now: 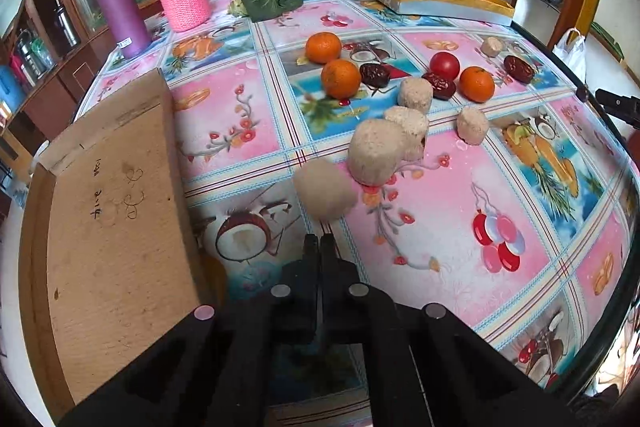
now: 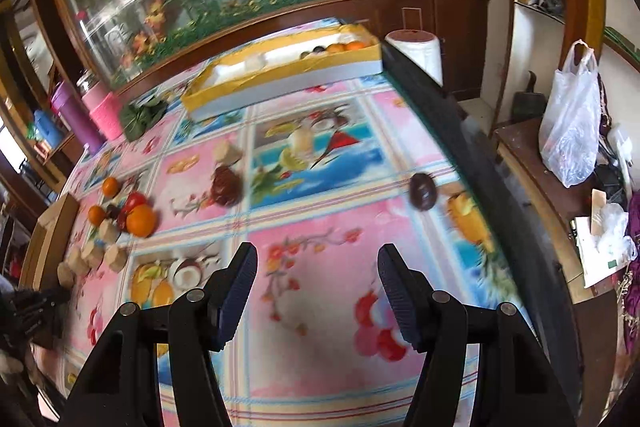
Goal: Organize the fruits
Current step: 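Grasp a beige round grain cake with the left tool while the right tool grasps a dark brown nut, then carry the cake and nut into the cardboard tray and open both tools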
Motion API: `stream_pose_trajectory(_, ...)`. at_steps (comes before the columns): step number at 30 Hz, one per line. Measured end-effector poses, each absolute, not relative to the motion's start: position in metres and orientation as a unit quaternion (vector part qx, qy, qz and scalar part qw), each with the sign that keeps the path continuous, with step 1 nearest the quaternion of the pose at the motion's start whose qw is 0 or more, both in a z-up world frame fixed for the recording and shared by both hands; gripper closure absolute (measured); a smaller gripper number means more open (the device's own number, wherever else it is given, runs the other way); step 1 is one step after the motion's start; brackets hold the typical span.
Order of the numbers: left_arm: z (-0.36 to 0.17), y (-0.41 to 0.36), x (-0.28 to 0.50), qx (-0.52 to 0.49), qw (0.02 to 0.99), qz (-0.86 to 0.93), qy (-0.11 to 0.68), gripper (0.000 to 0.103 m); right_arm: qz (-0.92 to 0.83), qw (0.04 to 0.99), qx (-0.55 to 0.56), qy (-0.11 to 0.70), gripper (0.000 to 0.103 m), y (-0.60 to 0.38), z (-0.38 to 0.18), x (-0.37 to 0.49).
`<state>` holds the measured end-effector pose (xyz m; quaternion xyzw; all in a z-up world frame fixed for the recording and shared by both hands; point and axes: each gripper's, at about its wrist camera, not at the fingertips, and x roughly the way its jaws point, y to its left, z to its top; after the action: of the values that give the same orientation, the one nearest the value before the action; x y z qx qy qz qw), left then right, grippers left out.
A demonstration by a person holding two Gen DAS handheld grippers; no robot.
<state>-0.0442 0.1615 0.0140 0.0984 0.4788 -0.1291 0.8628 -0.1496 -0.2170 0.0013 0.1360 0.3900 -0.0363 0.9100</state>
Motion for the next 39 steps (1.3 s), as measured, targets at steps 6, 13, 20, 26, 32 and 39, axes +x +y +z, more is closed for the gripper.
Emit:
stream_pose_trajectory(6, 0.014, 0.159, -0.045, 0.094, 0.865, -0.122, 0.476, 0.102, -0.108, 0.916, 0.097, 0.373, 0.036, -0.248, 0.008, -0.135)
stream_pose_trajectory(13, 0.014, 0.158, -0.042, 0.082, 0.866, -0.119, 0.479, 0.100, -0.127, 0.897, 0.074, 0.416, 0.043, -0.264, -0.019, -0.095)
stream_pose_trajectory(20, 0.013, 0.148, -0.038, 0.071, 0.864, -0.132, 0.481, 0.067, -0.129, 0.890, 0.080, 0.429, 0.079, -0.266, -0.025, -0.093)
stream_pose_trajectory(26, 0.016, 0.145, -0.030, 0.058, 0.866, -0.124, 0.482, 0.063, -0.113, 0.896, 0.074, 0.422, 0.079, -0.252, -0.017, -0.109)
stream_pose_trajectory(32, 0.026, 0.160, -0.023, 0.060, 0.874, -0.108, 0.469, 0.061, -0.082, 0.906, 0.068, 0.410, 0.079, -0.226, -0.004, -0.122)
stream_pose_trajectory(39, 0.019, 0.151, -0.012, 0.136, 0.850, -0.150, 0.486, 0.055, -0.023, 0.913, 0.062, 0.402, 0.079, -0.187, 0.005, -0.126)
